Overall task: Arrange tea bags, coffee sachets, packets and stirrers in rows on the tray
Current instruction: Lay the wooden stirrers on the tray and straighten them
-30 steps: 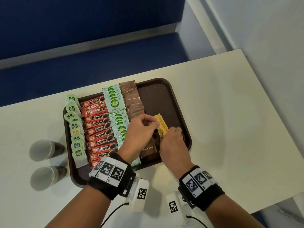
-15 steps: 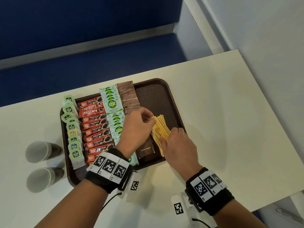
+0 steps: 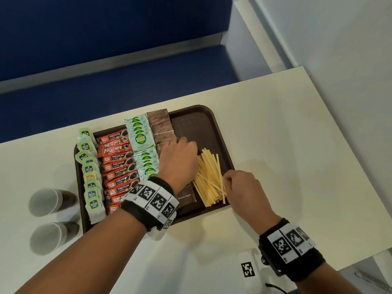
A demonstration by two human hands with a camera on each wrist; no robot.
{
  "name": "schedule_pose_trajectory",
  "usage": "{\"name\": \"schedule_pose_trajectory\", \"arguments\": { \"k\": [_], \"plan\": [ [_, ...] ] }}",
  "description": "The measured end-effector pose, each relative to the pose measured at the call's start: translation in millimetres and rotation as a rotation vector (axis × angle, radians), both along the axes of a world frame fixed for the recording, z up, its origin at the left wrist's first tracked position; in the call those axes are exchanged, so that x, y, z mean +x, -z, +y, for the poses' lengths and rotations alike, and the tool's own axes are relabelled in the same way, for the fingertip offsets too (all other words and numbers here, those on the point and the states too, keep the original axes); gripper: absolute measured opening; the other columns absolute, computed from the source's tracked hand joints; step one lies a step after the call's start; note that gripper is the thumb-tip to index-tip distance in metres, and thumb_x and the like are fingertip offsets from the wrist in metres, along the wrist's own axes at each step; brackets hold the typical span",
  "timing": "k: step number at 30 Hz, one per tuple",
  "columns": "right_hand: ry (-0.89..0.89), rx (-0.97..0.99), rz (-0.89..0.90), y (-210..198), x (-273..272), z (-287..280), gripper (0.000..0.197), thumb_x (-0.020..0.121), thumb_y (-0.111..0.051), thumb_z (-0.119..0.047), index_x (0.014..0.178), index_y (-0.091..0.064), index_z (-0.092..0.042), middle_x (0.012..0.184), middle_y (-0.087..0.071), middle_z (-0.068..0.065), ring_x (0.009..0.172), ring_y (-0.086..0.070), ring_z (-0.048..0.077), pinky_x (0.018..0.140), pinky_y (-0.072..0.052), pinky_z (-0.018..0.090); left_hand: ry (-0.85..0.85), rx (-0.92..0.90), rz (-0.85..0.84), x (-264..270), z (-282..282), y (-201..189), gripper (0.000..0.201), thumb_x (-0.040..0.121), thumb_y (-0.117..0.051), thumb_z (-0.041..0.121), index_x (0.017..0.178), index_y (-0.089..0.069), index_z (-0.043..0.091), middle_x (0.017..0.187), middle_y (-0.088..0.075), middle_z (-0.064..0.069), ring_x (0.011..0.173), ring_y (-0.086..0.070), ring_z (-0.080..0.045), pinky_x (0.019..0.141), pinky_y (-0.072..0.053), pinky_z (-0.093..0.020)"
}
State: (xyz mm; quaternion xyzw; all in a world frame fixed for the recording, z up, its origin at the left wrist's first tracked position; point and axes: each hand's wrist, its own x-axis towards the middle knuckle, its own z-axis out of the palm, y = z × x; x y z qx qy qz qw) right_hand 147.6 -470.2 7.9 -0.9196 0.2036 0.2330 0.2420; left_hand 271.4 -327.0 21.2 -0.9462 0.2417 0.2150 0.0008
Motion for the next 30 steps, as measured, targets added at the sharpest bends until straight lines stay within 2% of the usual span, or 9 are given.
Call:
{"name": "schedule_pose_trajectory", "arguments": {
  "k": [3,6,10,13,17,20,26,28,30],
  "plan": [
    [0.006,0.026,-0.008,-0.2,-0.8,-1.1,0.016,0.110,-0.056,-0.024,0.118,-0.069,-0.018,0.098,-0.070,-0.002,0.083,-0.068,0.011,0.076,-0.060,0.024,-0.028,-0.046,0.074,-2.5,-4.6,3.0,0.034,0.108,-0.053,0.013,0.140,-0.062,0.014,0.136,-0.061,-0.012,0.127,-0.059,-0.033,0.105,-0.049,-0.046],
    [0.005,0.071,-0.014,-3.8,-3.1,-2.5,0.021,0.107,-0.063,-0.027,0.127,-0.066,-0.019,0.106,-0.066,-0.004,0.091,-0.064,0.009,0.078,-0.054,0.020,-0.073,-0.114,0.136,-4.5,-9.7,4.8,0.041,0.106,-0.052,0.005,0.146,-0.058,0.011,0.139,-0.057,-0.013,0.128,-0.060,-0.033,0.104,-0.053,-0.046],
    [-0.034,0.109,0.022,-7.2,-8.7,-5.6,0.054,0.099,-0.076,-0.030,0.147,-0.052,-0.022,0.129,-0.063,-0.002,0.106,-0.059,0.009,0.086,-0.048,0.019,-0.107,-0.176,0.204,-4.4,-16.3,4.2,0.049,0.105,-0.051,0.001,0.153,-0.051,0.013,0.147,-0.051,-0.011,0.133,-0.056,-0.032,0.103,-0.051,-0.045],
    [-0.072,0.106,0.033,-5.2,-9.5,-7.6,0.063,0.097,-0.078,-0.029,0.152,-0.047,-0.023,0.134,-0.060,0.000,0.114,-0.060,0.012,0.091,-0.048,0.021,-0.163,-0.262,0.266,-4.6,-20.8,4.2,0.051,0.106,-0.050,-0.001,0.154,-0.050,0.014,0.152,-0.047,-0.008,0.136,-0.056,-0.029,0.106,-0.053,-0.044],
    [-0.083,0.111,-0.003,-1.1,-9.3,-10.2,0.054,0.098,-0.076,-0.024,0.146,-0.051,-0.024,0.124,-0.062,-0.002,0.106,-0.061,0.012,0.086,-0.047,0.019,-0.224,-0.357,0.263,-2.1,-22.1,6.9,0.059,0.104,-0.053,-0.002,0.158,-0.046,0.018,0.157,-0.044,-0.004,0.143,-0.050,-0.025,0.115,-0.050,-0.046],
    [-0.087,0.121,-0.019,1.4,-10.3,-12.1,0.052,0.097,-0.077,-0.025,0.143,-0.053,-0.023,0.121,-0.061,-0.004,0.102,-0.060,0.010,0.082,-0.045,0.017,-0.218,-0.353,0.253,1.6,-20.8,8.9,0.059,0.104,-0.054,0.000,0.160,-0.045,0.020,0.159,-0.043,-0.003,0.148,-0.044,-0.025,0.120,-0.046,-0.046],
    [-0.102,0.092,-0.019,5.4,-11.0,-9.2,0.058,0.095,-0.080,-0.032,0.143,-0.049,-0.025,0.127,-0.060,-0.002,0.113,-0.060,0.013,0.087,-0.045,0.019,-0.155,-0.312,0.284,2.2,-25.1,10.0,0.059,0.107,-0.050,0.002,0.162,-0.042,0.021,0.162,-0.039,-0.002,0.152,-0.034,-0.026,0.124,-0.040,-0.046],
    [-0.103,0.069,-0.042,6.1,-12.8,-8.8,0.053,0.097,-0.078,-0.029,0.141,-0.050,-0.024,0.125,-0.062,-0.002,0.111,-0.061,0.013,0.087,-0.049,0.019,-0.166,-0.316,0.249,2.1,-23.2,8.7,0.058,0.107,-0.053,0.006,0.162,-0.042,0.021,0.161,-0.040,-0.002,0.151,-0.036,-0.025,0.123,-0.041,-0.047],
    [-0.102,0.055,-0.061,6.2,-15.4,-10.1,0.039,0.101,-0.073,-0.025,0.134,-0.053,-0.023,0.117,-0.063,-0.003,0.102,-0.061,0.012,0.083,-0.051,0.020,-0.185,-0.329,0.191,2.8,-17.6,5.3,0.056,0.106,-0.057,0.011,0.160,-0.045,0.022,0.159,-0.043,-0.002,0.149,-0.041,-0.024,0.122,-0.043,-0.047]
  ]
}}
